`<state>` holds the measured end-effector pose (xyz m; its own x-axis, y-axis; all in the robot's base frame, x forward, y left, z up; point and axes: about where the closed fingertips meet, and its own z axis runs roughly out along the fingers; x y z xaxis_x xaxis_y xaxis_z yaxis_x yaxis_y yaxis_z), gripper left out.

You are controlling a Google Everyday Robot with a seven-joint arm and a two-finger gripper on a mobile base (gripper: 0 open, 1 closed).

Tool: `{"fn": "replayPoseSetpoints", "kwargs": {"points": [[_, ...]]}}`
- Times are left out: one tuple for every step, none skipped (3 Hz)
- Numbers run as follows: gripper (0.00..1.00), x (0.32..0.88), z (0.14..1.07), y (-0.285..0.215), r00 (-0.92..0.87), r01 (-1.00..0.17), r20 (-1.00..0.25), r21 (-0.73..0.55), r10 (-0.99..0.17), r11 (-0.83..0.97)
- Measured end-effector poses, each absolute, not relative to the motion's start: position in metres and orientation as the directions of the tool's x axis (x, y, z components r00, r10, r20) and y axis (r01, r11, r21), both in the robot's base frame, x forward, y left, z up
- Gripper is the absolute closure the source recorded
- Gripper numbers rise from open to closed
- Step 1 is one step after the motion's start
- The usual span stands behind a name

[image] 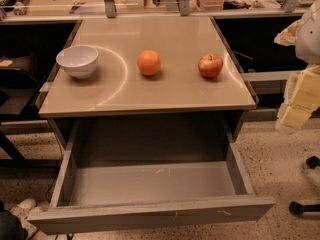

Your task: Place apple into top drawer

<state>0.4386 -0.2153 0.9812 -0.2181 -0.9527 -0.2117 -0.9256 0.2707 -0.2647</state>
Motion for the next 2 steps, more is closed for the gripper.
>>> {"fn": "replayPoseSetpoints", "kwargs": {"points": [[0.00, 0.440, 0.983, -0.215, -0.222, -0.922, -0.204, -0.276, -0.954, 0.273], [0.00, 0.462, 0.989, -0.203, -0.214, -0.921, -0.156, -0.296, -0.964, 0.252]]}}
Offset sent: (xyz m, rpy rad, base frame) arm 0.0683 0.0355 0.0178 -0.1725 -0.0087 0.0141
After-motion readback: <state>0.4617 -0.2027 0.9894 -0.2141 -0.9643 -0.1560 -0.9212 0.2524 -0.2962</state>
